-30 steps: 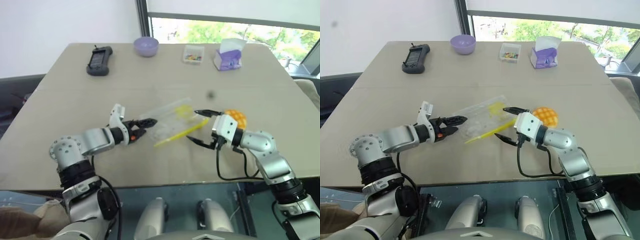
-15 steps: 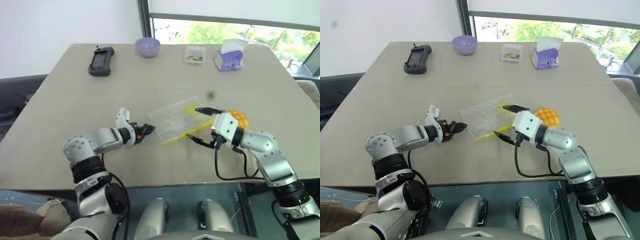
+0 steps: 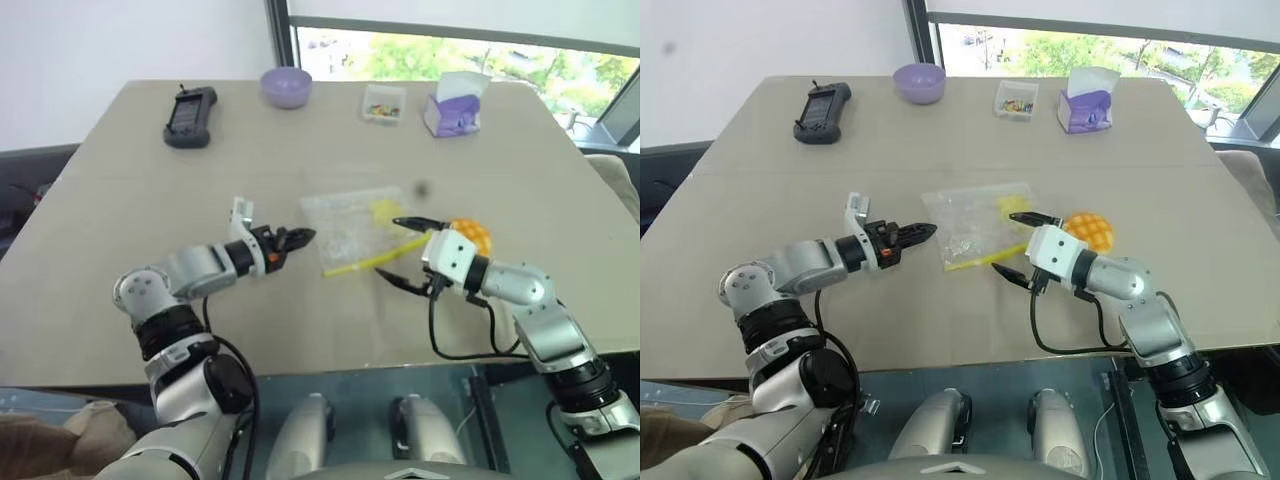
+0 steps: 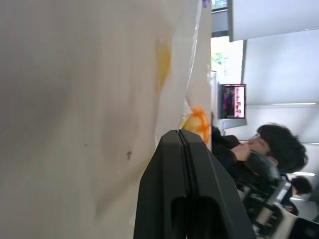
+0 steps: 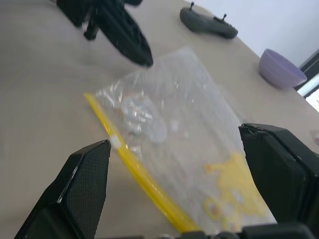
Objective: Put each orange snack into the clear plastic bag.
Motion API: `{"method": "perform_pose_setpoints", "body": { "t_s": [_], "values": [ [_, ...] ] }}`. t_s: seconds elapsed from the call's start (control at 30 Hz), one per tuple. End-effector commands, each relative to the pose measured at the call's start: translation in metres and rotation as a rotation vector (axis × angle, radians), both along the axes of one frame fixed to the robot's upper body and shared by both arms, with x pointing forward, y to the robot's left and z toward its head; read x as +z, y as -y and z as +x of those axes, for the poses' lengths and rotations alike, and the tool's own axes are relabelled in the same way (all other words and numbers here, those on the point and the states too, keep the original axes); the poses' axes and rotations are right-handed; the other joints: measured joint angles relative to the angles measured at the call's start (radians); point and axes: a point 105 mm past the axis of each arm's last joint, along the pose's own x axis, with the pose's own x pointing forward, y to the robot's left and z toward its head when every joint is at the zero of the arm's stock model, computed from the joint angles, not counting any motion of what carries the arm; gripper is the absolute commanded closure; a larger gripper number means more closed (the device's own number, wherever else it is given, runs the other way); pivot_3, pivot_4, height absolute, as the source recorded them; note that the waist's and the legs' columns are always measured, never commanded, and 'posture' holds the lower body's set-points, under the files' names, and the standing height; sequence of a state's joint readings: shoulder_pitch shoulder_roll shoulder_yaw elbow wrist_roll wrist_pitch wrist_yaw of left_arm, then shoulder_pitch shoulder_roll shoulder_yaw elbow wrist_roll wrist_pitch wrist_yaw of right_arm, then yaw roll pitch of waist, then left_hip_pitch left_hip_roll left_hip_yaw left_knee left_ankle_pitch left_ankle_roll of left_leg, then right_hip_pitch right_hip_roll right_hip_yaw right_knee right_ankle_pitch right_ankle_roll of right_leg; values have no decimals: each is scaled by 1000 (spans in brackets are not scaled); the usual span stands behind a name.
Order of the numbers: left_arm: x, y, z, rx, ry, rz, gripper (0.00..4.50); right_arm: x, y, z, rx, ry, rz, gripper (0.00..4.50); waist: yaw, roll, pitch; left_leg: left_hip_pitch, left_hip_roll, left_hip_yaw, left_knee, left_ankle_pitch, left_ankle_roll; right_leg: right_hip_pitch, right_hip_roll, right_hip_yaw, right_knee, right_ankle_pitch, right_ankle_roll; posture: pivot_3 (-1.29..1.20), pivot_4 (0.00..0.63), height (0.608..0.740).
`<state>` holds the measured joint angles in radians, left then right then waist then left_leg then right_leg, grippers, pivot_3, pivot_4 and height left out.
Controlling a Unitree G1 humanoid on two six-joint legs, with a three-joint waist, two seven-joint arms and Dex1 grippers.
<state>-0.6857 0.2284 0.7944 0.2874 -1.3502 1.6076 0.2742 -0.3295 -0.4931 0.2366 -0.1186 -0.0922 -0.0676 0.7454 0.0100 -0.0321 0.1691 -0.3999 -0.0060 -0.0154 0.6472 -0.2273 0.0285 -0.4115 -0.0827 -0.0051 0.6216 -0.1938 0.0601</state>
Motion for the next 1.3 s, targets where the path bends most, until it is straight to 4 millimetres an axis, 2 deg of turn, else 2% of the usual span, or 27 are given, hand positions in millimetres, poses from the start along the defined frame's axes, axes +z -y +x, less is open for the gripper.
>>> {"method": "perform_pose_setpoints", "body": {
  "t_s": [0.03,0.17,0.33,0.4,0.5,0.63,0.73,0.83,0.9,0.97,1.0,1.17,1.2,1.23,1.3],
  "values": [
    [23,5,4,-4,69,-41,4467,-4,4,9,-45,68,-36,0,1,0,1,0,0,0,0,0,0,0,0,0,0,0,0,0,150,740],
    [40,13,9,12,93,-73,4467,-33,16,26,-144,99,-126,0,3,-1,1,0,0,0,0,2,-4,0,0,0,0,0,0,0,150,740],
    [58,20,10,36,86,-114,4467,-56,18,44,-224,117,-147,0,-2,-2,1,1,0,1,0,2,-4,0,-1,1,0,0,0,0,150,740],
    [63,23,9,40,77,-121,4467,-61,10,49,-249,130,-135,0,-4,-2,1,2,1,1,0,2,-4,1,-1,1,0,0,0,0,150,740],
    [69,25,11,58,80,-127,4467,-65,-9,45,-237,153,-127,0,-6,-3,0,2,1,1,0,3,-4,1,0,1,1,0,-1,0,150,740],
    [71,26,12,75,83,-129,4467,-60,-18,53,-271,190,-142,0,-20,-4,0,2,0,2,1,3,-4,1,1,2,1,0,-1,0,150,740],
    [70,24,12,86,82,-126,4500,-47,-14,60,-328,198,-136,745,-23,-3,0,3,1,2,0,3,-4,1,1,2,1,0,-1,0,150,740],
    [66,19,11,101,73,-120,4500,-32,-4,64,-369,202,-124,2034,-20,-3,0,2,1,1,0,3,-4,1,1,2,1,0,-1,0,150,740],
    [63,18,11,107,67,-117,4500,-26,1,65,-382,206,-132,3203,-18,-3,1,1,0,1,0,3,-4,1,1,2,0,0,-1,0,150,740],
    [62,17,11,108,66,-115,4500,-19,4,66,-394,207,-126,4160,-17,-3,2,0,0,1,0,3,-4,1,1,2,-1,0,-1,0,150,740],
    [62,16,10,109,68,-109,4500,-14,3,66,-395,211,-122,4400,-17,-3,2,-1,0,1,0,3,-4,0,1,1,-1,0,-1,0,150,740],
    [54,1,4,104,132,78,4500,14,-6,65,-404,229,-65,4400,-29,-3,3,0,0,1,-3,3,-4,-1,1,1,-3,0,-1,0,150,740],
    [53,-1,2,92,161,122,3981,18,-8,65,-405,223,-55,4500,-30,-2,3,0,0,2,-5,3,-4,-2,1,2,-3,1,0,0,150,740],
    [53,-2,0,80,182,149,3807,21,-10,65,-406,218,-50,4500,-30,-2,3,0,1,3,-5,3,-4,-3,2,2,-3,1,0,0,150,740],
    [62,-5,-4,59,394,431,2899,29,-15,65,-411,204,-31,4500,-27,-3,5,0,1,4,-7,3,-5,-3,2,2,-3,1,0,0,150,740]
  ]
}}
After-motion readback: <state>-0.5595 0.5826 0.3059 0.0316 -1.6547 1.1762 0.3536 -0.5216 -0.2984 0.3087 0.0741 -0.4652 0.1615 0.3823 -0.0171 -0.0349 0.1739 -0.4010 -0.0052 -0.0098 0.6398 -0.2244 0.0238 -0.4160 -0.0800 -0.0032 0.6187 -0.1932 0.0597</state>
